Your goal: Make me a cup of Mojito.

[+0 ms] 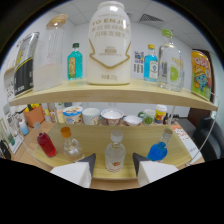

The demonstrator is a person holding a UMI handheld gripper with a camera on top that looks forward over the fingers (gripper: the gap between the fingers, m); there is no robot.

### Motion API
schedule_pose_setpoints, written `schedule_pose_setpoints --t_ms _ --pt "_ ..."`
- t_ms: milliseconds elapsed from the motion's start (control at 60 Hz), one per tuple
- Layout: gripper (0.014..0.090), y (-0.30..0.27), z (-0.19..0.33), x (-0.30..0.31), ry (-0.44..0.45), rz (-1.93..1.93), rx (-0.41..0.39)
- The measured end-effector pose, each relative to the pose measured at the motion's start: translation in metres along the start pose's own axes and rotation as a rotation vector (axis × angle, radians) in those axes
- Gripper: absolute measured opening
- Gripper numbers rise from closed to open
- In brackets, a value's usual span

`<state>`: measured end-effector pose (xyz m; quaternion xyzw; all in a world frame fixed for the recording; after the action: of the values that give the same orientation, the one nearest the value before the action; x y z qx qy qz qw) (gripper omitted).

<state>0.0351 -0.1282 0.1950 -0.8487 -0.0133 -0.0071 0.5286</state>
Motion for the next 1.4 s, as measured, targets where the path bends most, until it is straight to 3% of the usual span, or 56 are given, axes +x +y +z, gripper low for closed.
schedule_pose_setpoints --t_ms 267,500,700,833,1150,1400 --pt "0.0362 0.009 0.025 0.002 0.001 0.054 -0.036" --pt "0.0348 0.008 0.020 0.002 -0.020 0.088 -0.029" --pt "0.0342 -0.005 -0.019 0.023 -0.004 0.077 0.015" --pt "0.0337 0.005 -0.046 0.054 0.042 0.067 0.020" --pt "0.0335 0.094 -0.062 0.105 0.148 -0.044 -0.100" --pt "0.0334 0.071 -0.060 0.115 0.275 -0.586 -0.054"
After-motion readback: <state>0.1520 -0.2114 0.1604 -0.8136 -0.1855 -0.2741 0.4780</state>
